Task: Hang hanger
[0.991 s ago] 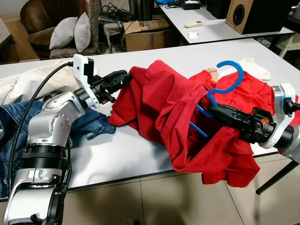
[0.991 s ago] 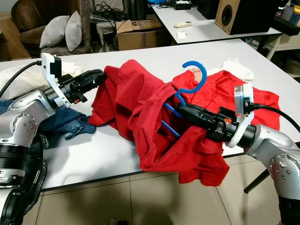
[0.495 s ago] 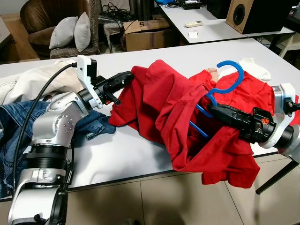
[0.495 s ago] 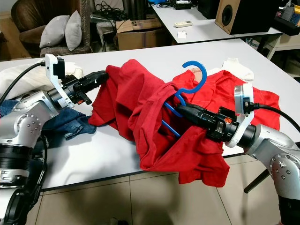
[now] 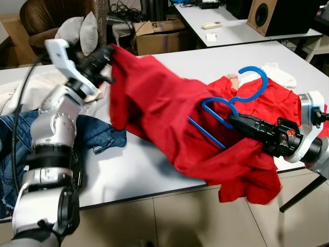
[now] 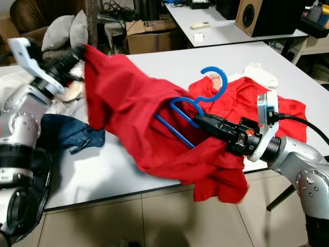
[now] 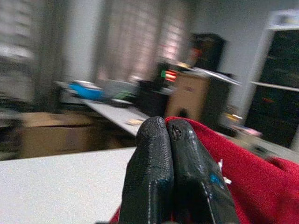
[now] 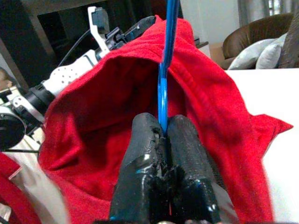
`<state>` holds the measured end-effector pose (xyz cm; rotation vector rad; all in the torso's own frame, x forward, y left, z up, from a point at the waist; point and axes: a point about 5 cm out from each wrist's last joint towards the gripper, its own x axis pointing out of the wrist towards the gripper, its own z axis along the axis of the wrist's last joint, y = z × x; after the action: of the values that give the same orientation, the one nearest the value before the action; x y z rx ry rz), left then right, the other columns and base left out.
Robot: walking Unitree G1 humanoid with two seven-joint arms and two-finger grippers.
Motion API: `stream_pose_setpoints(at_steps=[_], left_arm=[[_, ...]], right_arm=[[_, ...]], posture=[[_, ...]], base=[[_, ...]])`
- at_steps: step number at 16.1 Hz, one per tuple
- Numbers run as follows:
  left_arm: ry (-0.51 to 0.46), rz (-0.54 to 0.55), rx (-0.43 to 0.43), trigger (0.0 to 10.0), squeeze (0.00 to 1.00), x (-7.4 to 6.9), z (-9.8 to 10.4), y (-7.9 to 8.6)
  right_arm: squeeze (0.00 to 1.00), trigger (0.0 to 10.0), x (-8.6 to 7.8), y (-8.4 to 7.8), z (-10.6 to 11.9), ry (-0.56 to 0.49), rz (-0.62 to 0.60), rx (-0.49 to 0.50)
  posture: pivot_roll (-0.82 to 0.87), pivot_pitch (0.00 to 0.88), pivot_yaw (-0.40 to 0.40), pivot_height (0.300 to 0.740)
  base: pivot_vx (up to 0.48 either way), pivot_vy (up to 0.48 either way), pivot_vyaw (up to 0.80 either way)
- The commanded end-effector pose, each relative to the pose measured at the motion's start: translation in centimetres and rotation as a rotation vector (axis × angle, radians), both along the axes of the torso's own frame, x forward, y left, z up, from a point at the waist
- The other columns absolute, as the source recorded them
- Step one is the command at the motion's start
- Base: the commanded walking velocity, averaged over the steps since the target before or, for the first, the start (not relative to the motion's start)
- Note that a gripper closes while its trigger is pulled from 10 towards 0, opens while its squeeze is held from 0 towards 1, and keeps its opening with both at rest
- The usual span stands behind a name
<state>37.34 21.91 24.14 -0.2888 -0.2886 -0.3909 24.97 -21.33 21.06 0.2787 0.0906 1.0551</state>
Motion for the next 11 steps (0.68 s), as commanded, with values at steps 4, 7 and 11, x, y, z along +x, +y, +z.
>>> stream_pose_setpoints(at_steps=[4, 7, 11], left_arm=[[0.086, -0.002, 0.145, 0.0, 0.0, 0.0, -1.5, 0.1], [0.176, -0.098, 0.308, 10.0, 0.0, -0.2, -3.8, -1.6], [0.406, -0.168, 0.547, 10.0, 1.0, -1.3, -7.4, -0.7]], right_arm=[[0.0, 10.0, -0.2, -0.2, 0.8, -0.046, -0.014, 0.008], [0.0, 10.0, -0.3, -0.2, 0.9, -0.049, -0.018, 0.01], [0.0, 10.0, 0.3, -0.7, 1.2, -0.066, -0.088, 0.016]], posture=[[-0.1, 0.0, 0.086, 0.74], [-0.1, 0.0, 0.086, 0.74], [-0.1, 0.0, 0.087, 0.74]], base=[[0.0, 0.0, 0.0], [0.0, 0.0, 0.0], [0.0, 0.0, 0.0]])
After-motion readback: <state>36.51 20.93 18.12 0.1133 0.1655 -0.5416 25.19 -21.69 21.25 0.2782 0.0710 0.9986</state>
